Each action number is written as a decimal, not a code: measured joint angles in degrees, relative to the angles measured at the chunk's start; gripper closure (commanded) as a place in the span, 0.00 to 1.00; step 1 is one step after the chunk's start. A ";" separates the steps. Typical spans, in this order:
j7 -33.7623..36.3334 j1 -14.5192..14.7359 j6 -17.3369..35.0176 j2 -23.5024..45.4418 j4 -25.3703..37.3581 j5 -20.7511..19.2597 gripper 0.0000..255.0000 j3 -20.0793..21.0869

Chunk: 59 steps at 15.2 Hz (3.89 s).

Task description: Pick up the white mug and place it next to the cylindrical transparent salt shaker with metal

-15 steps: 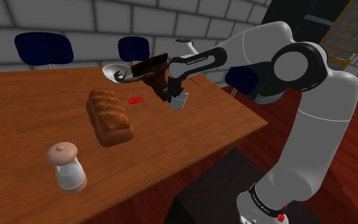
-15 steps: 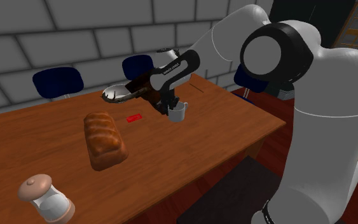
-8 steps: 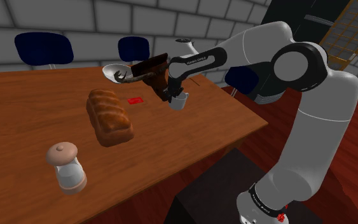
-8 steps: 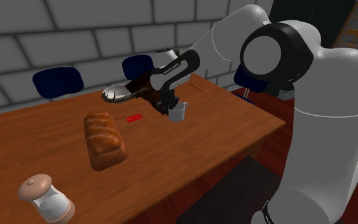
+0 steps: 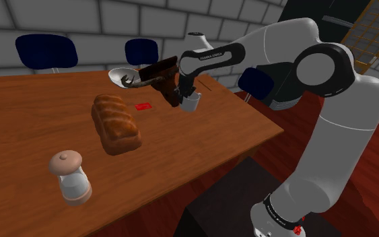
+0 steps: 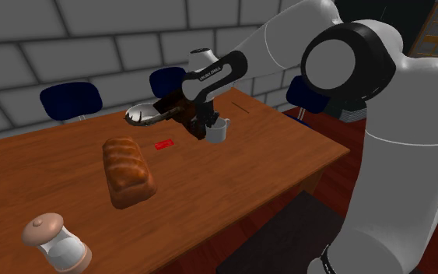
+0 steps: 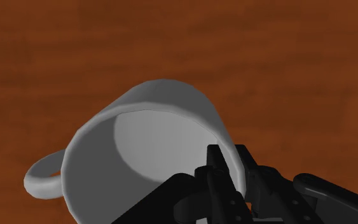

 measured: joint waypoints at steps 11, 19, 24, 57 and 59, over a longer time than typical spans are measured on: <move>-0.72 -0.03 -7.75 -2.51 5.09 0.57 1.00 0.17; -1.10 0.00 -13.19 -4.12 9.18 0.83 1.00 0.25; -1.38 0.02 -17.15 -4.30 12.99 0.94 1.00 0.27; 14.58 9.70 -29.97 -13.38 15.63 0.81 1.00 7.48; 17.02 10.96 -29.81 -14.54 14.16 0.94 1.00 8.62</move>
